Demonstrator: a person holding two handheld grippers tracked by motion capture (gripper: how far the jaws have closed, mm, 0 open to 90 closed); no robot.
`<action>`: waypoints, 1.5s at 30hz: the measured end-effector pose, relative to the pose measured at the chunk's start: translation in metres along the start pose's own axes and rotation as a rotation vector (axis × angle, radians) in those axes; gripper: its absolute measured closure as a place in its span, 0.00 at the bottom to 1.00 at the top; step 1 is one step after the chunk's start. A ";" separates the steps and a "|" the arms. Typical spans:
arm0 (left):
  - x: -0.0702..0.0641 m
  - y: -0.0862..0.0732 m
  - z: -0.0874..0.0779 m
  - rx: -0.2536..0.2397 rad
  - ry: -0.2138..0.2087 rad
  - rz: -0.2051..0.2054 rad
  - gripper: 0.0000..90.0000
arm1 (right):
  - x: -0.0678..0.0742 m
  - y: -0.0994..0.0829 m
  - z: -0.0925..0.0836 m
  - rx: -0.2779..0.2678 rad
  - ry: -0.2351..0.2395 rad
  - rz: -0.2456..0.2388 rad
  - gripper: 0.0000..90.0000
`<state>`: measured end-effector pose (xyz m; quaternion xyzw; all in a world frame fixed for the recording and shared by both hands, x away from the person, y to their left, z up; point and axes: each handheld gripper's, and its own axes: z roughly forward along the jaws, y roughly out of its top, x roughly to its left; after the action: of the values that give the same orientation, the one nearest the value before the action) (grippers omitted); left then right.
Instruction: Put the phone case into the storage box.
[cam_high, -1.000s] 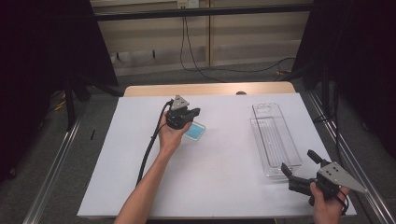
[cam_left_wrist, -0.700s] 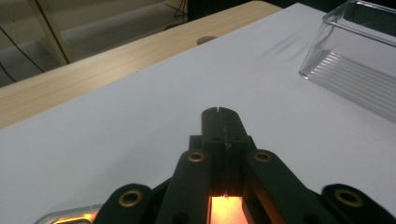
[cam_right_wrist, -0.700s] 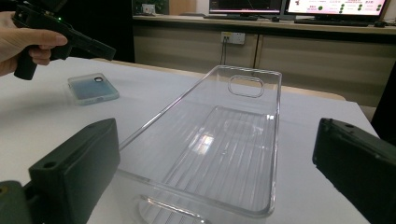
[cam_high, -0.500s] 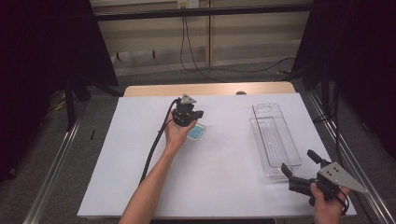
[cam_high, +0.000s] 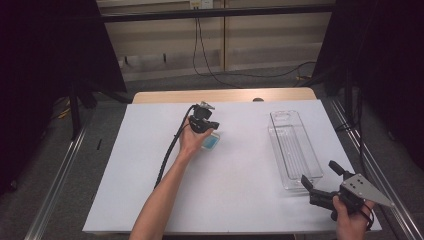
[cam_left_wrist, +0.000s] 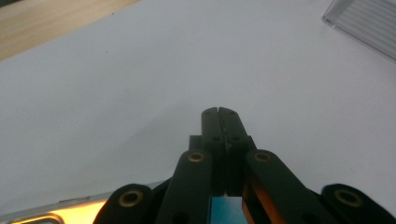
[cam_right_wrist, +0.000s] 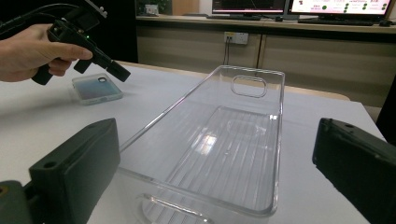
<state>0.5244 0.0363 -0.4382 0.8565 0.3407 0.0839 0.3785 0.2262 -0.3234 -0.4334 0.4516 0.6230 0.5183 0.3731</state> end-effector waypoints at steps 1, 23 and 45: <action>0.001 -0.001 0.002 0.008 -0.010 -0.002 1.00 | 0.000 0.000 0.000 -0.001 0.000 0.003 0.00; 0.003 -0.009 0.013 0.053 -0.020 -0.026 1.00 | 0.001 0.000 -0.001 -0.001 0.001 -0.004 0.00; -0.001 -0.019 0.007 0.020 -0.028 -0.038 1.00 | 0.000 0.000 -0.004 -0.005 -0.004 -0.002 0.00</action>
<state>0.5170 0.0404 -0.4565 0.8547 0.3525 0.0612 0.3760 0.2223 -0.3243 -0.4326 0.4512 0.6215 0.5183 0.3762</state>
